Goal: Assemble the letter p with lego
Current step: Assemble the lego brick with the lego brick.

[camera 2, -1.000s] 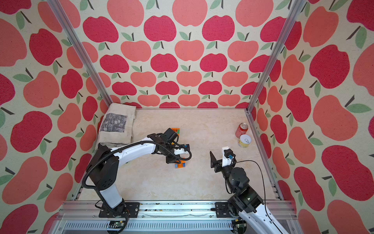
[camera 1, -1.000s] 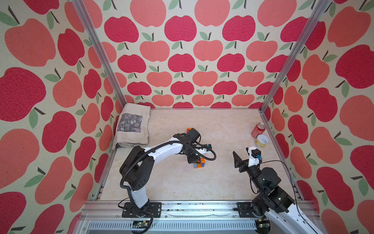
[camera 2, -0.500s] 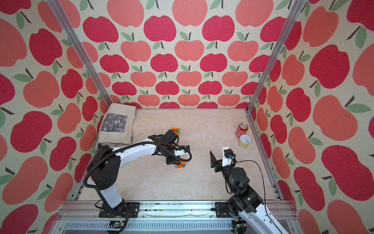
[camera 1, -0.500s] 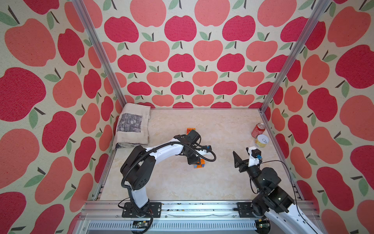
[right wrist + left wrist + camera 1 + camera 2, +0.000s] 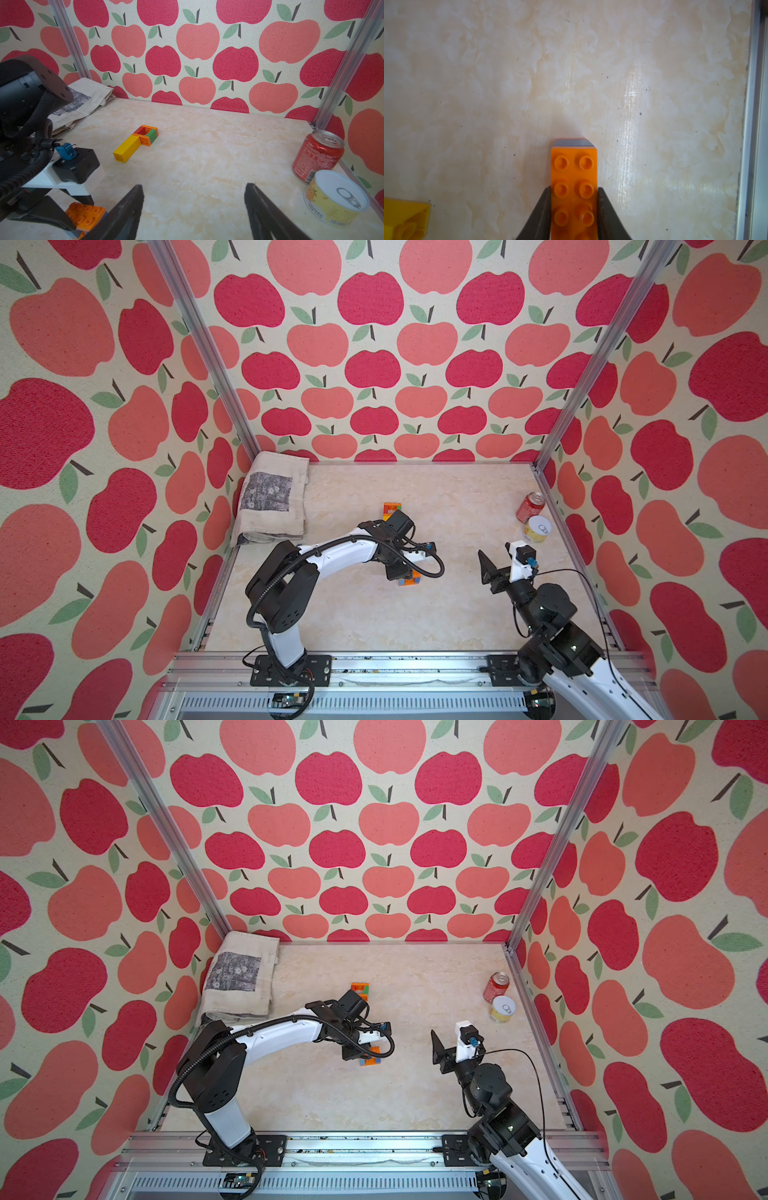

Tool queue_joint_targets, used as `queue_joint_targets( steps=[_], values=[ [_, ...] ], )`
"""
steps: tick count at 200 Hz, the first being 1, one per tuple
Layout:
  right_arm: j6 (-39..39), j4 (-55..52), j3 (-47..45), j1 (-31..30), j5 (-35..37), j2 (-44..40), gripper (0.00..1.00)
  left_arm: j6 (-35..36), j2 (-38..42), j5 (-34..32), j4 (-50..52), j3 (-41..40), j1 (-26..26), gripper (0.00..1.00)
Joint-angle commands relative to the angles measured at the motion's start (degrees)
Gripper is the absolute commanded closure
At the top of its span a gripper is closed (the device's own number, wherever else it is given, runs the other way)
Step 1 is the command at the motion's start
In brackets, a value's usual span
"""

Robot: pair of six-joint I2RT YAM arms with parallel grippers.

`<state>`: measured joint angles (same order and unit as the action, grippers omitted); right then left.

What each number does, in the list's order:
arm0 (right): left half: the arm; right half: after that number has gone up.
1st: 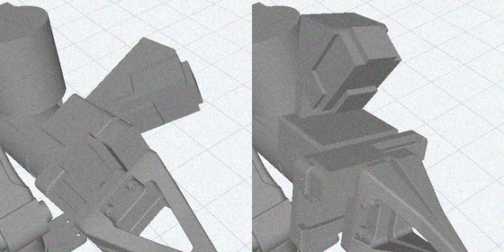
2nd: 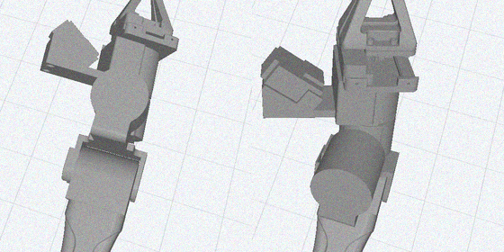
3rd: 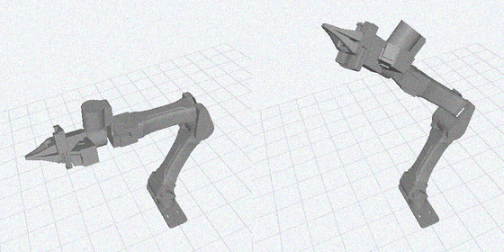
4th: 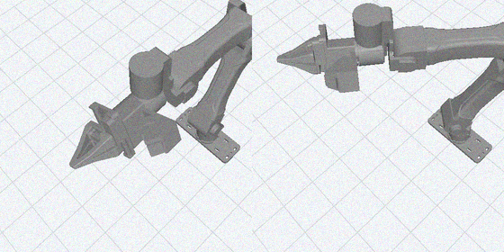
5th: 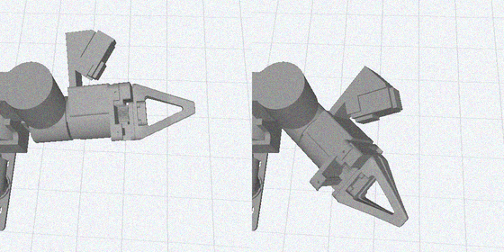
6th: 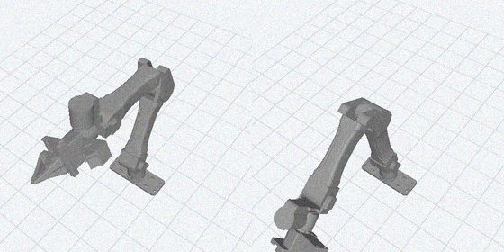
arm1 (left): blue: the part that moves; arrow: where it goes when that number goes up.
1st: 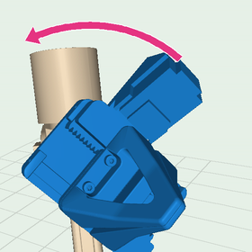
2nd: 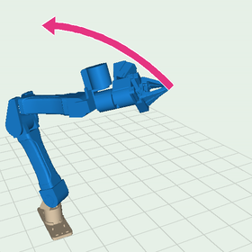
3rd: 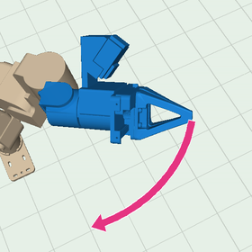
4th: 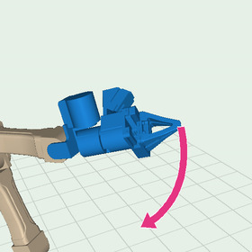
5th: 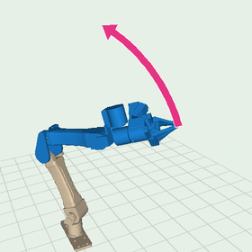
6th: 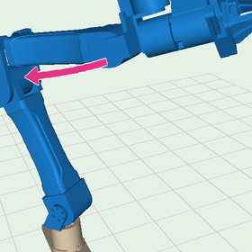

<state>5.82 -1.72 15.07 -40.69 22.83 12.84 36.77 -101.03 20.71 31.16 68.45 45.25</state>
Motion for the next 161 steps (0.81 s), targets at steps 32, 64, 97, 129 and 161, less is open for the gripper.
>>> queue_joint_targets(
  steps=[32,64,97,129,161],
  values=[
    [1.84,1.46,-0.67,0.26,-0.98,0.30,0.20,-2.79,-0.90,-3.82,0.36,-1.97,1.08,0.66],
    [2.59,1.11,0.51,0.33,-2.22,1.10,0.20,-5.22,3.07,-5.82,-3.43,-1.65,1.91,0.47],
    [3.61,1.00,2.23,0.33,-3.14,2.99,0.20,-10.12,11.12,-6.92,-14.78,-6.07,2.88,0.30],
    [6.16,2.91,3.52,0.27,-7.46,9.43,0.21,-22.00,20.42,-7.21,-28.60,-13.66,2.70,0.23],
    [10.58,7.85,4.19,0.25,-13.94,18.94,0.23,-41.58,24.87,-11.60,-35.35,-21.45,0.58,0.22]
  ],
)
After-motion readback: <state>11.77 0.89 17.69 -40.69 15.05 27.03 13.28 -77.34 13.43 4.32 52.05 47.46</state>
